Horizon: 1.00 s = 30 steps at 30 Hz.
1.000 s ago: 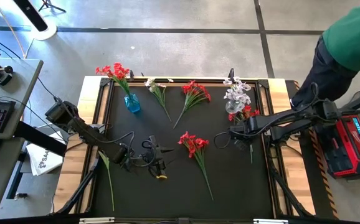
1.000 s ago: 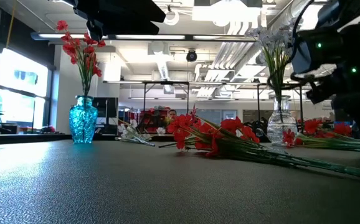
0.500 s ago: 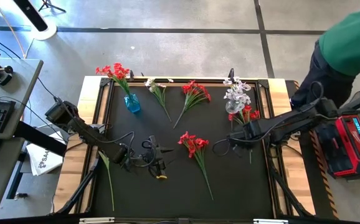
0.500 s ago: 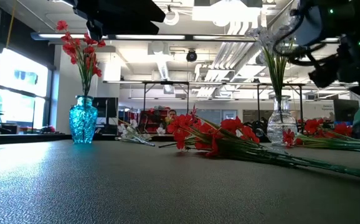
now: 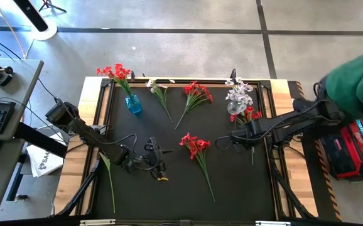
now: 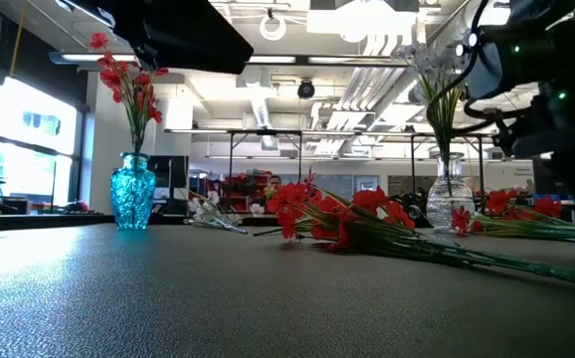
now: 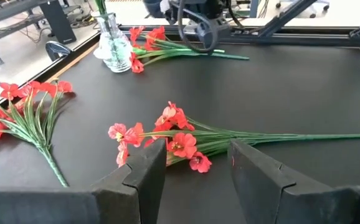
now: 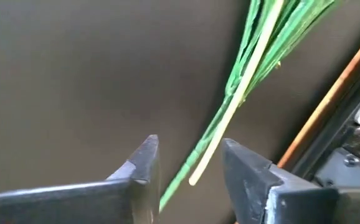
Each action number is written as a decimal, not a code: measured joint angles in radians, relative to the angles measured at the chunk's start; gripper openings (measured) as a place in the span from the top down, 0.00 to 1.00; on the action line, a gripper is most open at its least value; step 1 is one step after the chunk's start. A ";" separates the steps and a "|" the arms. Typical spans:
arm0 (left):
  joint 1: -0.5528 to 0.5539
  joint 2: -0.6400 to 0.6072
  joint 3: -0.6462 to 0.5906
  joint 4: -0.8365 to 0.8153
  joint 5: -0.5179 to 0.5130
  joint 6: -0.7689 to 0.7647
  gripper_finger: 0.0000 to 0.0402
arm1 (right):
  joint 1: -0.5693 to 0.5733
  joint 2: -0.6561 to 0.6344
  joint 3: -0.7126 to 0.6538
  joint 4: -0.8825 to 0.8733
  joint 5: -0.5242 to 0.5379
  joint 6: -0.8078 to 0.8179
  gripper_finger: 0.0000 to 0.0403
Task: Sort flowers into vase by color
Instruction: Put the white flower into the transparent vase
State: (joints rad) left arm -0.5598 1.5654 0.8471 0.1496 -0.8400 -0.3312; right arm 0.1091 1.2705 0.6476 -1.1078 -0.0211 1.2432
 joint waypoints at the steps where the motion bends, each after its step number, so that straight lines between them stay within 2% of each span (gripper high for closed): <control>1: 0.000 0.000 0.000 0.000 0.000 0.009 0.60 | -0.004 0.000 -0.009 0.008 0.002 0.014 0.70; 6: 0.009 0.000 0.000 0.004 0.000 0.057 0.60 | -0.019 0.016 -0.027 0.034 0.019 0.042 0.73; 16: 0.037 0.000 0.000 0.001 0.000 0.091 0.60 | -0.049 0.164 -0.023 0.035 0.026 0.022 0.87; 21: 0.037 0.000 0.000 0.004 0.000 0.107 0.60 | -0.048 0.152 -0.011 0.038 0.012 0.008 0.98; 27: 0.037 0.000 0.000 0.004 0.000 0.101 0.60 | -0.015 0.099 0.065 0.030 -0.014 0.015 0.98; 30: 0.037 0.000 0.000 0.005 0.000 0.100 0.60 | -0.008 0.095 0.097 -0.036 -0.017 0.040 0.98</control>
State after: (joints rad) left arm -0.5228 1.5654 0.8471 0.1543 -0.8402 -0.2310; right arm 0.1013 1.3658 0.7446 -1.1439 -0.0378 1.2831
